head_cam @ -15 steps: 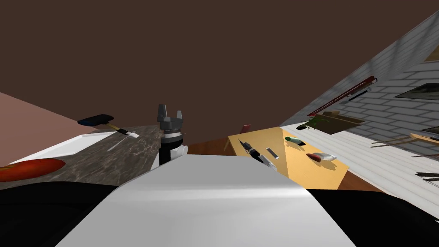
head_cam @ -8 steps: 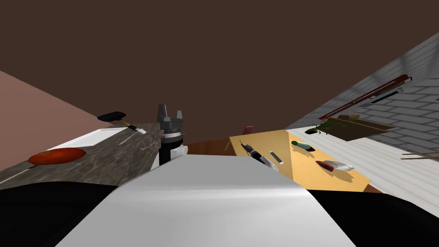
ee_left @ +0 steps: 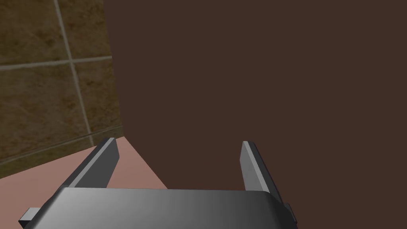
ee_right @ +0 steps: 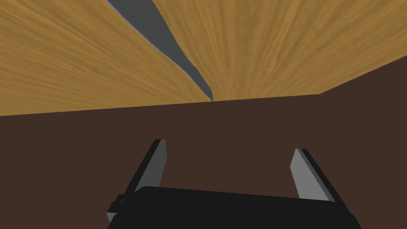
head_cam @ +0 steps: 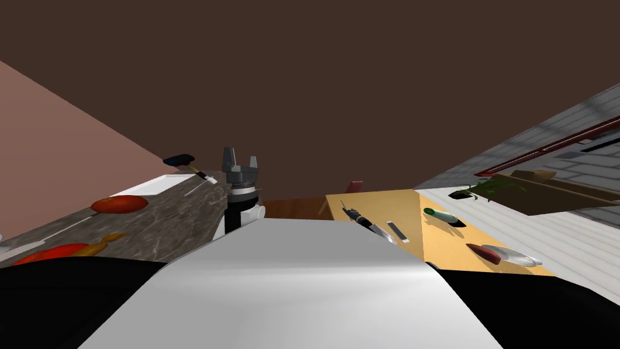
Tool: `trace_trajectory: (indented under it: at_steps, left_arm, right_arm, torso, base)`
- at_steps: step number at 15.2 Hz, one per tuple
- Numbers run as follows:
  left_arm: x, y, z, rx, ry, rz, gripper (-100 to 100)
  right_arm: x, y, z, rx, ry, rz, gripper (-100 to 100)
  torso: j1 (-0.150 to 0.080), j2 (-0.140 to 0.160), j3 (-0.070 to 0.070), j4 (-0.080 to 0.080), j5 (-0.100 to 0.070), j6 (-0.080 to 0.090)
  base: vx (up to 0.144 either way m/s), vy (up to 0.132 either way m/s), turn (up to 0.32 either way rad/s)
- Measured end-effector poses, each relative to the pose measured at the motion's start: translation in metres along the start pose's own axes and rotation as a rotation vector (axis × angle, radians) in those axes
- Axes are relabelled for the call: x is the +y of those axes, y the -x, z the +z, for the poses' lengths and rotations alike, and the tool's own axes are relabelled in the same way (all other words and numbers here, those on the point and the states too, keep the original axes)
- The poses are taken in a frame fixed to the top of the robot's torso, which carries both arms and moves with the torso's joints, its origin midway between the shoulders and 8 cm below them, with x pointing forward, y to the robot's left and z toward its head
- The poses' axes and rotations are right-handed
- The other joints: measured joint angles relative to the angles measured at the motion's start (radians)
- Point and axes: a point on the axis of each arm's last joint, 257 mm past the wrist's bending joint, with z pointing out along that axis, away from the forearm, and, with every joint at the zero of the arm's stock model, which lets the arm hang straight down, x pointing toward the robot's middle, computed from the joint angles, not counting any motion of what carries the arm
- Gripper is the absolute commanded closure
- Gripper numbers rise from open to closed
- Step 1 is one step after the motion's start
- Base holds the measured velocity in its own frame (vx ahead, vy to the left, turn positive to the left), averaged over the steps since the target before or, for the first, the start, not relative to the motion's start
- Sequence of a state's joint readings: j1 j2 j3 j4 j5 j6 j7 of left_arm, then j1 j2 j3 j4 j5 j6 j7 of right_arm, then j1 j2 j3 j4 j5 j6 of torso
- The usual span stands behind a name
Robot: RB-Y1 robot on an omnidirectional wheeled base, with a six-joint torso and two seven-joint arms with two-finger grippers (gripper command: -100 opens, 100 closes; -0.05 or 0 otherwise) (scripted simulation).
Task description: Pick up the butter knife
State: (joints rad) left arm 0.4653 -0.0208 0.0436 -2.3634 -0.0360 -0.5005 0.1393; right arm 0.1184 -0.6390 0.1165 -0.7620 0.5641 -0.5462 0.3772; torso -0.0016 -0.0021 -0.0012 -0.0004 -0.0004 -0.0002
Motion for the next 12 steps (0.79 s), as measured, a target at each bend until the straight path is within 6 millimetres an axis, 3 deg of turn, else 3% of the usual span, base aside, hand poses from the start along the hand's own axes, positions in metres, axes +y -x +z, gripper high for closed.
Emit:
trace_trajectory:
  at_steps: [12]
  left_arm:
    - [0.000,0.000,0.000,0.000,0.000,0.000,0]
  right_arm:
    - [-0.034,-0.064,-0.020,0.161,-0.062,-0.082,-100]
  torso:
    - [0.000,0.000,0.000,0.000,0.000,0.000]
  base:
    - [0.004,-0.026,0.109]
